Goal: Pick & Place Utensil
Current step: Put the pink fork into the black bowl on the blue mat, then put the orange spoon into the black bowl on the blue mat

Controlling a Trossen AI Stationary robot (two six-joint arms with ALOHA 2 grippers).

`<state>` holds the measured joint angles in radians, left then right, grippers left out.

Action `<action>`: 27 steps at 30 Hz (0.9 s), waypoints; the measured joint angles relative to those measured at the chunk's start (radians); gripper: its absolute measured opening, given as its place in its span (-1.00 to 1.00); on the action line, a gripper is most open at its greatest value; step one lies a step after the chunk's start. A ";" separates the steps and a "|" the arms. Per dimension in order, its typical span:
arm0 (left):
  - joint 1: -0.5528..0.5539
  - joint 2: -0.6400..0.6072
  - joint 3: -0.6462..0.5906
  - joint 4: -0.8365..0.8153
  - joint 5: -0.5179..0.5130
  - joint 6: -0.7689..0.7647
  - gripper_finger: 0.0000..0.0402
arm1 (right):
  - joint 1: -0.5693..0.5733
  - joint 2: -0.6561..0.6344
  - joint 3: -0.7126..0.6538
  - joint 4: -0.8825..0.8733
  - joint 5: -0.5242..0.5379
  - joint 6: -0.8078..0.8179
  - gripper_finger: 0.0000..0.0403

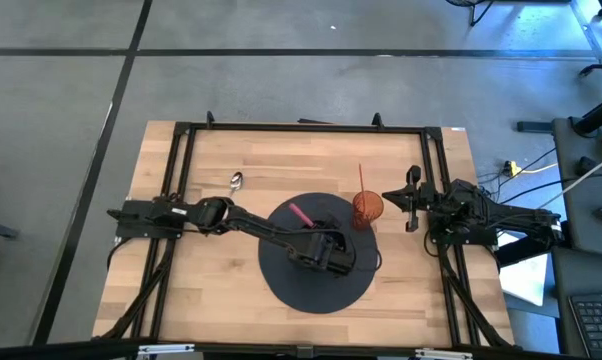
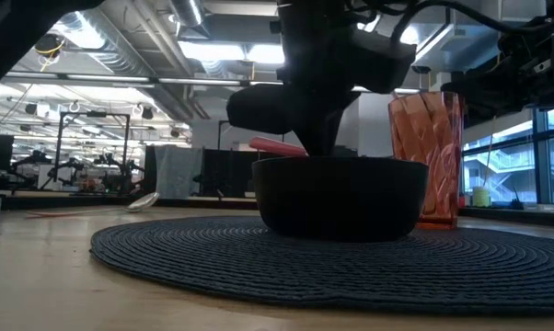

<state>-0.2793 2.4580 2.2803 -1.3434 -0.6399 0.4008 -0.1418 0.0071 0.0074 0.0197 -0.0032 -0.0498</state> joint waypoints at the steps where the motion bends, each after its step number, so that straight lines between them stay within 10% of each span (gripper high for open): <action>1: -0.001 0.000 0.000 0.000 0.000 0.008 -0.90 | 0.000 0.000 0.000 0.000 0.000 0.000 -0.94; 27: -0.007 -0.154 -0.003 -0.095 -0.039 -0.100 -0.90 | 0.000 0.000 0.000 0.000 -0.008 -0.003 -0.94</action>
<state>-0.2865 2.3041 2.2768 -1.4387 -0.6794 0.3012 -0.1417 0.0071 0.0074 0.0196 -0.0111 -0.0528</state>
